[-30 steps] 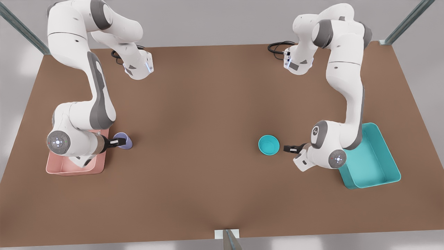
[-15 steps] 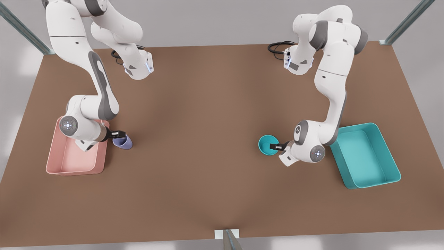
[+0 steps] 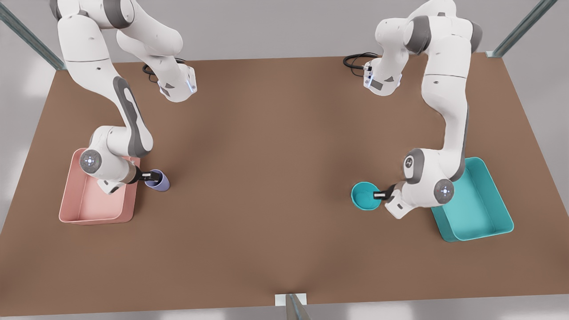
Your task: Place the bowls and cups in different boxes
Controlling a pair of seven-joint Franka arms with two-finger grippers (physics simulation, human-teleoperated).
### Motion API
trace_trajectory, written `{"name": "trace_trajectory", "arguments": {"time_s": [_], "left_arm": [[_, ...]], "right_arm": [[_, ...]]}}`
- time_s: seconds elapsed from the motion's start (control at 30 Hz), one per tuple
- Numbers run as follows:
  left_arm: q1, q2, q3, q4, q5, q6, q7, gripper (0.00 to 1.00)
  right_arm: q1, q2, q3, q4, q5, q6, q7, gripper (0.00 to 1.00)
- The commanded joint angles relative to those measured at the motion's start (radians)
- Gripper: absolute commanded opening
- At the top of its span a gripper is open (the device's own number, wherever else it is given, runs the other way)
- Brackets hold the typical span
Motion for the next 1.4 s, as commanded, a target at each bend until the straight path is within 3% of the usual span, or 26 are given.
{"name": "trace_trajectory", "arguments": {"time_s": [0.0,0.03,0.13,0.23,0.27,0.3,0.33,0.37,0.53,0.73,0.83,0.87,0.9,0.93,0.97,1.03,1.1,1.2,1.37], "left_arm": [[0.068,-0.016,0.009,0.103,0.058,-0.212,-0.001,0.21],[0.105,-0.016,0.013,0.155,0.066,-0.238,0.0,0.21],[0.242,0.001,0.018,0.252,0.136,-0.254,0.011,0.21],[0.346,0.021,0.036,0.239,0.142,-0.251,0.051,0.21],[0.352,0.022,0.059,0.229,0.141,-0.248,0.095,0.21],[0.359,0.028,0.079,0.221,0.142,-0.244,0.102,0.21],[0.36,0.039,0.099,0.221,0.142,-0.241,0.103,0.21],[0.365,0.044,0.119,0.221,0.164,-0.24,0.117,0.21],[0.423,0.113,0.125,0.204,0.198,-0.114,0.185,0.21],[0.415,0.177,0.125,0.091,0.196,0.016,0.194,0.21],[0.415,0.189,0.125,0.089,0.196,0.027,0.194,0.21],[0.415,0.189,0.125,0.089,0.196,0.025,0.195,0.25],[0.415,0.189,0.125,0.089,0.198,0.025,0.197,0.46],[0.415,0.188,0.125,0.089,0.198,0.025,0.197,0.82],[0.414,0.169,0.122,0.092,0.198,0.015,0.197,1.0],[0.382,0.067,0.118,0.098,0.215,-0.111,0.181,1.0],[0.32,-0.13,0.003,0.156,0.373,-0.415,0.036,1.0],[0.214,-0.298,-0.117,0.157,0.388,-0.484,0.04,1.0],[0.079,-0.334,-0.117,0.167,0.348,-0.533,0.037,1.0]], "right_arm": [[0.0,0.004,0.0,-0.002,0.002,0.017,-0.005,1.0],[0.0,0.005,0.0,-0.008,0.003,0.017,-0.005,0.98],[0.0,0.027,0.0,-0.008,0.002,0.018,-0.005,0.8],[0.002,0.044,0.0,-0.006,0.002,0.02,-0.005,0.67],[0.002,0.048,0.002,-0.006,0.002,0.02,-0.005,0.59],[0.002,0.051,0.002,-0.006,0.002,0.02,-0.005,0.4],[0.002,0.051,0.002,-0.006,0.002,0.02,-0.005,0.29],[0.002,0.05,0.002,-0.003,0.002,0.017,-0.005,0.21],[0.009,0.027,0.008,0.041,0.0,-0.036,-0.005,0.21],[-0.018,-0.041,-0.002,0.392,0.035,-0.411,-0.182,0.21],[-0.077,-0.041,-0.038,0.436,0.034,-0.464,-0.327,0.21],[-0.078,-0.039,-0.08,0.439,0.032,-0.487,-0.374,0.21],[-0.078,-0.032,-0.113,0.439,0.032,-0.5,-0.402,0.21],[-0.078,-0.006,-0.13,0.439,0.026,-0.5,-0.402,0.21],[-0.08,0.03,-0.14,0.439,0.025,-0.488,-0.4,0.21],[-0.084,0.09,-0.155,0.44,0.025,-0.431,-0.4,0.21],[-0.097,0.126,-0.163,0.439,0.019,-0.392,-0.399,0.21],[-0.115,0.174,-0.163,0.439,0.02,-0.326,-0.402,0.21],[-0.149,0.254,-0.163,0.432,0.029,-0.201,-0.417,0.21]]}}
